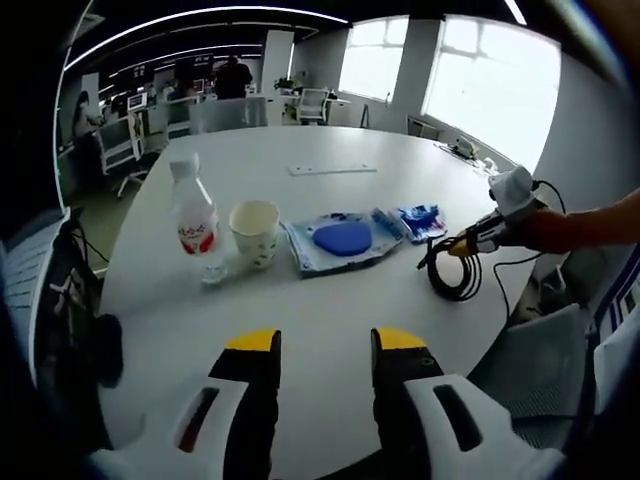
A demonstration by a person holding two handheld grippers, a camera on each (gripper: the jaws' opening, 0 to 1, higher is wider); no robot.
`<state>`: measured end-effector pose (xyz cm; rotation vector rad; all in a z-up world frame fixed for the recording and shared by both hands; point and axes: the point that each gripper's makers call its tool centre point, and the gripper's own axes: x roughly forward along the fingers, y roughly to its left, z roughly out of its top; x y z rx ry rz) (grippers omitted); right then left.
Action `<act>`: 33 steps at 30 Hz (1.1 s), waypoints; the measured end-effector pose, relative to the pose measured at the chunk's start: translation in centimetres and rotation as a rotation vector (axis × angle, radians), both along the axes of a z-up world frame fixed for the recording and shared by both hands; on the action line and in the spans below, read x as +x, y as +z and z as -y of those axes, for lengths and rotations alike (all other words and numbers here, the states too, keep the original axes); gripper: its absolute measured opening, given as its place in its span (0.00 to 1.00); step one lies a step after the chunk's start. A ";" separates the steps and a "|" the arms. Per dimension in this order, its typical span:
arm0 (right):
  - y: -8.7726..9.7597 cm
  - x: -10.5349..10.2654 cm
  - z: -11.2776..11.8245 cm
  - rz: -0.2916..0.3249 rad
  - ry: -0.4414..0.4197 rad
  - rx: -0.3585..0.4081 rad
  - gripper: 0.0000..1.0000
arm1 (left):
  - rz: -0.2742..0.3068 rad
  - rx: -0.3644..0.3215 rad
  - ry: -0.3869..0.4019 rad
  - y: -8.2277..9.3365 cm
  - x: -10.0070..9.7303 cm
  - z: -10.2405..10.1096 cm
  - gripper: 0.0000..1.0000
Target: Arrange the tabletop items into an orderly group along one side of the table until the central work area is clear of visible clutter.
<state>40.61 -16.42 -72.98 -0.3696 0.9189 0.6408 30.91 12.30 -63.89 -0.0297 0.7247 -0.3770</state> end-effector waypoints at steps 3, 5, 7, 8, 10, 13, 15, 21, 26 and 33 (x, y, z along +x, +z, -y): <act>0.5 0.3 -0.4 0.011 0.008 0.002 0.04 | 0.001 -0.007 0.000 0.0 0.2 -0.1 0.35; 0.8 0.6 -0.7 0.018 0.010 0.007 0.04 | 0.003 -0.008 -0.001 0.2 0.2 -0.1 0.35; 1.0 0.8 -1.0 0.023 0.011 0.009 0.04 | 0.005 -0.009 -0.001 0.3 0.3 -0.2 0.35; 1.0 0.9 -1.1 0.024 0.015 0.006 0.04 | 0.005 -0.009 -0.001 0.3 0.3 -0.2 0.35; 0.9 1.2 -1.1 0.025 0.015 0.004 0.04 | 0.005 -0.012 0.001 0.3 0.2 -0.3 0.35; 0.8 1.5 -1.1 0.025 0.009 -0.001 0.04 | 0.003 -0.022 0.012 0.3 0.2 -0.7 0.35; 0.7 1.6 -1.0 0.025 0.003 -0.007 0.04 | 0.004 -0.019 0.014 0.2 0.1 -1.0 0.35; -0.3 1.8 -0.4 0.006 -0.019 -0.025 0.04 | 0.004 -0.017 0.027 0.5 -0.1 -1.6 0.35; -1.0 2.1 -0.4 -0.009 -0.024 -0.034 0.04 | 0.002 -0.026 0.045 0.7 -0.1 -2.0 0.34; -2.1 2.0 -0.2 -0.037 -0.027 -0.045 0.04 | 0.003 -0.018 0.049 0.9 -0.4 -2.1 0.35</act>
